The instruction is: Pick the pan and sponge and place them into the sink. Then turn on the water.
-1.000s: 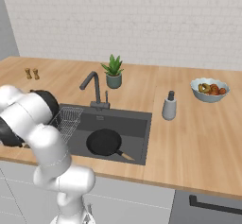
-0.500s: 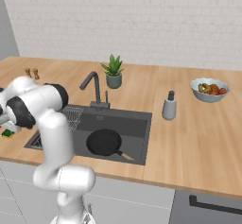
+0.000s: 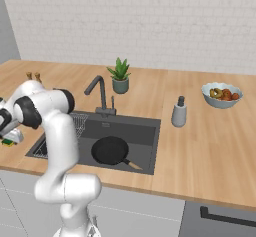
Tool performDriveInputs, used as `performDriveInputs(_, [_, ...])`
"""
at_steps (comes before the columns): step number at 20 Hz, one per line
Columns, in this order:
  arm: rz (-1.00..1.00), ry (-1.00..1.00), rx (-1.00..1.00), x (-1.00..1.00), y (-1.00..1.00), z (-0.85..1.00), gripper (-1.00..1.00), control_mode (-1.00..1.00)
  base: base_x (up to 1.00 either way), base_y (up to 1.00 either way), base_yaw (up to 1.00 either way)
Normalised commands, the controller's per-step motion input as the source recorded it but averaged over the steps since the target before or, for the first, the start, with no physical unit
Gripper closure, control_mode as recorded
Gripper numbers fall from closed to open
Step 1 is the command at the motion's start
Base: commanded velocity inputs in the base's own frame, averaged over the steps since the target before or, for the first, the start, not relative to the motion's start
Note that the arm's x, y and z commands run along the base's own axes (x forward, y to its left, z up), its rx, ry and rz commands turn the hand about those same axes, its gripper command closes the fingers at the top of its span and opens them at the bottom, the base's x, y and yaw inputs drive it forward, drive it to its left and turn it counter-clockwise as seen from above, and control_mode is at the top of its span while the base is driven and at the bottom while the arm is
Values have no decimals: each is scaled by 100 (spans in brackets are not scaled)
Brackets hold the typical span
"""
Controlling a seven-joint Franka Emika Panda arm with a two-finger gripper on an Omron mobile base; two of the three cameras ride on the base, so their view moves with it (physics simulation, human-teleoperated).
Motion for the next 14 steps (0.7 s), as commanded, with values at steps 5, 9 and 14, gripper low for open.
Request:
performDriveInputs(5, [3,-1,0,12,1,-29,-100,-100,0,0,0])
performDriveInputs(9, [4,-1,-2,2,0,-56,-100,-100,0,0,0])
performDriveInputs(14, [1,0,-4,0,-12,-98,100,-100,0,0,0])
